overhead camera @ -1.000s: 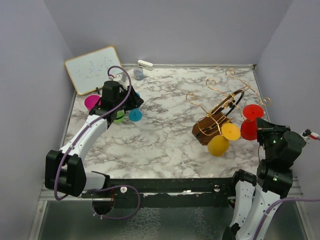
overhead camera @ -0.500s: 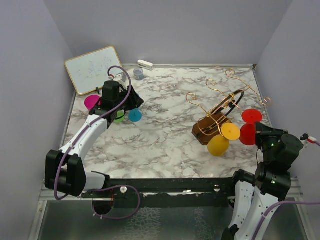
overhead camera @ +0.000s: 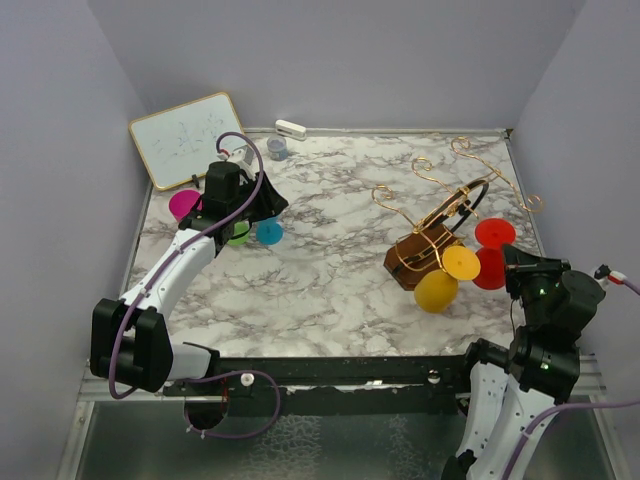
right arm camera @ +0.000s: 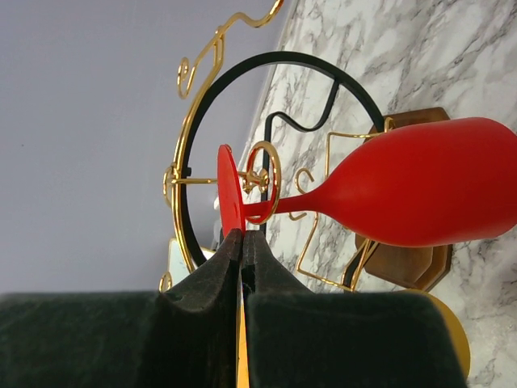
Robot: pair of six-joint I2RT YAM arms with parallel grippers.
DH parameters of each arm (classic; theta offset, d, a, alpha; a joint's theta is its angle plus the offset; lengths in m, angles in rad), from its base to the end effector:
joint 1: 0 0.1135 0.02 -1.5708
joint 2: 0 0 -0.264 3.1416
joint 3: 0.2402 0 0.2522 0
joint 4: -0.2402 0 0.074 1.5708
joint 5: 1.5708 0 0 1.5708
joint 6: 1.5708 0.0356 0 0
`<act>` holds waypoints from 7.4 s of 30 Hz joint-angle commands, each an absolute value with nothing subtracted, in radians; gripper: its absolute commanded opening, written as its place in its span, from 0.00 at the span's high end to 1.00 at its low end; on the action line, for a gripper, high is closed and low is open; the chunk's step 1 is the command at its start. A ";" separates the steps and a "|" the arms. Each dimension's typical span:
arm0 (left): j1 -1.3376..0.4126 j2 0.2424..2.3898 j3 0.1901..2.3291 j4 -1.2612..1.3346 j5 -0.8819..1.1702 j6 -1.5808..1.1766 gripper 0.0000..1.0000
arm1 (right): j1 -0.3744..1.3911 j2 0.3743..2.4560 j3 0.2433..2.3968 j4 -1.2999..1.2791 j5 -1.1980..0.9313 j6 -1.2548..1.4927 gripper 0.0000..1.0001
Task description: Take the wine glass off the wine glass rack
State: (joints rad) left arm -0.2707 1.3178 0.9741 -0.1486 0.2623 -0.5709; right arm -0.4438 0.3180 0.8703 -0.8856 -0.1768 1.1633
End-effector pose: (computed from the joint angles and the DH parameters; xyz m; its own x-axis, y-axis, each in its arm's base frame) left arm 0.2869 -0.0892 0.2918 -0.6418 -0.3635 -0.6753 0.1565 0.7999 -0.5793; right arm 0.0472 -0.0155 0.3400 0.1332 0.9374 -0.3217 0.3793 0.2516 0.8904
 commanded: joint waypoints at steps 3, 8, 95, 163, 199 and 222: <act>-0.275 1.318 0.988 -0.137 0.284 -0.575 0.56 | -0.437 0.337 0.850 -0.767 -0.255 1.142 0.99; -0.276 1.318 0.986 -0.135 0.286 -0.578 0.56 | -0.437 0.356 0.860 -0.728 -0.241 1.135 0.99; -0.276 1.051 1.414 -0.641 0.248 -0.576 0.55 | 0.972 1.185 1.592 -0.570 0.075 -0.241 0.99; -0.276 0.643 0.863 -0.015 1.060 -0.681 0.41 | 1.266 1.108 1.434 -0.496 0.206 -0.237 0.99; -0.281 0.716 0.814 -0.055 0.997 -0.631 0.46 | 1.266 1.138 1.399 -0.504 0.183 -0.175 0.86; -0.279 0.506 0.748 -0.363 0.173 -0.417 0.46 | 1.281 1.374 1.094 -0.581 -0.124 -0.111 0.41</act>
